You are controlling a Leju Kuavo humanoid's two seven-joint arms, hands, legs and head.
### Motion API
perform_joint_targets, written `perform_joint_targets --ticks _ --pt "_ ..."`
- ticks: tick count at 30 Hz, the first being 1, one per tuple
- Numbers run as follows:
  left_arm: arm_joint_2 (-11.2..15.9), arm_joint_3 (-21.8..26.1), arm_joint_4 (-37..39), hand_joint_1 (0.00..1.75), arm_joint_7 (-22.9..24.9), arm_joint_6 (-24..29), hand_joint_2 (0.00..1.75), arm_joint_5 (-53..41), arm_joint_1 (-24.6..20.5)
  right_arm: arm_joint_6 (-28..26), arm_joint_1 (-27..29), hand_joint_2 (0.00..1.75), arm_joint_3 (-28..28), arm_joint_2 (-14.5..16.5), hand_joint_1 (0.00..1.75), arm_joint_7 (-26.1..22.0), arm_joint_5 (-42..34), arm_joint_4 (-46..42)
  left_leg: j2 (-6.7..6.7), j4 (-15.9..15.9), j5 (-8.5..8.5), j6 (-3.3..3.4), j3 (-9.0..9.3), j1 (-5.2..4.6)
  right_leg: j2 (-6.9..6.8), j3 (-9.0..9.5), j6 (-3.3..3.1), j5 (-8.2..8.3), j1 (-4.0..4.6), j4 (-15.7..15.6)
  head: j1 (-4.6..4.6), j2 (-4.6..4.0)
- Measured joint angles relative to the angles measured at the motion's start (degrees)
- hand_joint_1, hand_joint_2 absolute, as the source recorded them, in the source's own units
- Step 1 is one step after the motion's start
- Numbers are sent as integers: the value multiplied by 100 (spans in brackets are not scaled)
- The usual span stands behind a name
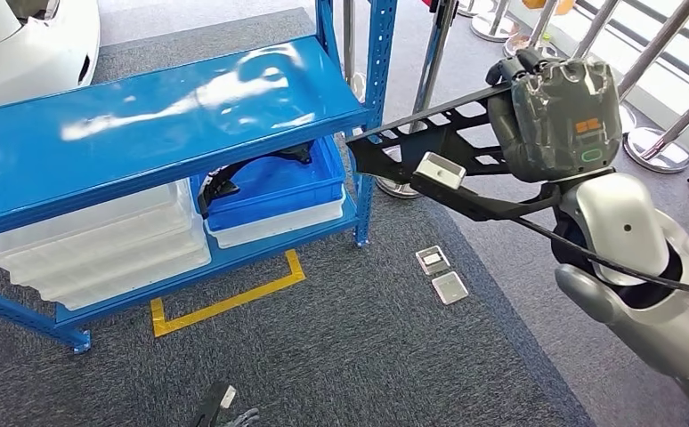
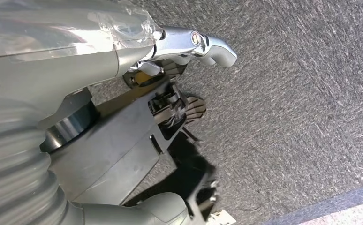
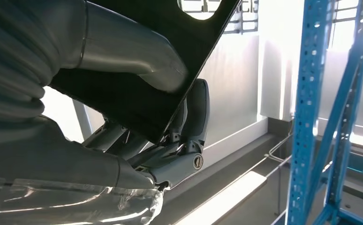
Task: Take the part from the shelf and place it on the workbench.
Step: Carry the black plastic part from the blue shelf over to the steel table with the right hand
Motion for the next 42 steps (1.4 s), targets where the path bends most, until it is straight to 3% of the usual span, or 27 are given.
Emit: perform_joint_targets --ticks 1,4,6,9,10,11,12,14,16,17,19,21,22,24,26,27,30,32,34,36,38,40,41,42 --pt "1 0 0 0 0 -1 175 -1 -1 0 -1 175 -2 0 175 1 1 0 19 16 -6 -24 -7 -10 -25 86 -32 36 19 -186 11 0" --pt "1 -2 0 0 2 -5 175 -2 -2 0 -1 175 -6 -1 175 4 2 1 64 27 -12 -102 -13 -23 54 73 -128 57 35 -245 -10 0" --pt "1 -2 0 0 2 -7 175 -2 -6 0 -8 175 -6 -1 175 4 2 0 -9 202 -166 -168 -66 -12 97 70 -200 91 12 -275 -40 0" --pt "1 -4 0 0 2 -7 175 -3 6 0 -10 175 -2 2 175 3 2 1 -160 1210 -730 -224 -469 9 169 52 -271 117 8 -289 -137 0" --pt "1 -5 0 0 2 -7 175 -3 10 0 -7 175 0 3 175 2 2 1 -173 1530 -845 -230 -605 11 204 46 -276 121 12 -288 -164 0" --pt "1 -7 0 0 2 -7 175 -3 12 0 -4 175 1 4 175 2 2 1 -178 1678 -855 -230 -665 13 243 43 -278 124 14 -286 -187 0" --pt "1 -7 0 0 2 -7 175 -3 12 0 -1 175 1 4 175 2 2 1 -182 1586 -744 -223 -612 16 285 44 -277 126 15 -282 -206 0" --pt "2 -8 0 0 2 -7 175 -3 10 0 1 175 1 4 175 2 2 1 -264 862 -336 -187 -273 26 370 50 -269 130 12 -274 -246 0" --pt "3 -7 0 0 2 -7 175 -2 10 -1 -5 175 2 6 175 2 2 0 -421 210 -85 -143 2 35 450 20 -232 149 14 -256 -265 0" --pt "4 -7 0 0 2 -7 175 -2 11 0 -7 175 2 7 175 2 1 0 -473 78 -65 -125 40 30 485 -8 -198 168 5 -254 -265 0" --pt "3 -8 0 0 2 -8 175 -2 7 1 -6 175 0 8 175 1 1 0 -433 14 -50 -85 42 24 544 -53 -112 211 -13 -270 -259 0" --pt "3 -8 0 0 2 -9 175 -1 -2 2 -11 175 -4 1 175 3 1 1 -357 -54 4 -15 52 40 439 -119 -54 123 -9 -157 -229 0" --pt "3 -8 0 0 2 -9 175 -1 -4 2 -16 175 -6 -3 175 4 1 1 -313 -91 28 16 60 52 347 -211 -37 -11 -1 51 -195 0" --pt "3 -8 0 0 2 -9 175 -2 5 2 -15 175 -4 -5 175 6 -1 1 -229 -103 42 40 54 44 204 -528 -13 -374 -8 772 -113 0" --pt "3 -9 0 0 2 -9 175 -2 13 3 0 175 -2 -5 175 6 -1 1 -145 -89 40 40 43 37 172 -758 13 -536 -22 1310 -52 0" --pt "3 -9 0 0 2 -9 175 -2 11 3 3 175 -1 -5 175 5 -2 1 -106 -80 35 37 40 36 159 -727 19 -467 -28 1281 -23 0" --pt "3 -8 0 0 2 -9 175 -2 2 4 -6 175 -4 -5 175 5 -3 1 -16 -45 0 -7 41 22 -1 -150 -4 0 -11 196 66 0" --pt "3 -8 0 0 2 -9 175 -2 1 3 -9 175 -6 -5 175 6 -2 1 26 -24 -14 -55 34 -6 -76 56 -50 94 25 -243 112 0" --pt "3 -9 0 0 2 -9 175 -3 2 3 -8 175 -6 -5 175 6 -1 1 71 -28 -12 -107 38 -17 -11 44 -103 98 40 -270 107 0" --pt "3 -9 0 0 2 -9 175 -3 -2 3 -12 175 -7 -5 175 6 0 1 33 78 -117 -170 17 -1 40 49 -170 126 23 -305 80 0" --pt "3 -9 0 0 2 -11 175 -4 2 3 -18 175 -7 -4 175 6 1 1 -94 583 -448 -214 -181 18 85 58 -237 148 8 -333 16 0" --pt "3 -9 0 0 19 -51 175 -36 12 23 -17 175 -2 -1 175 31 -5 1 -168 1356 -802 -233 -524 21 153 52 -266 150 15 -329 -67 0" --pt "3 -11 0 0 39 -88 175 -64 16 46 -15 175 0 1 175 62 -15 1 -178 1602 -857 -236 -638 21 195 51 -268 150 18 -324 -97 0" --pt "3 -13 0 0 60 -130 175 -96 16 74 -14 175 -1 2 175 97 -28 1 -182 1638 -798 -232 -657 22 241 52 -268 150 19 -317 -122 0"
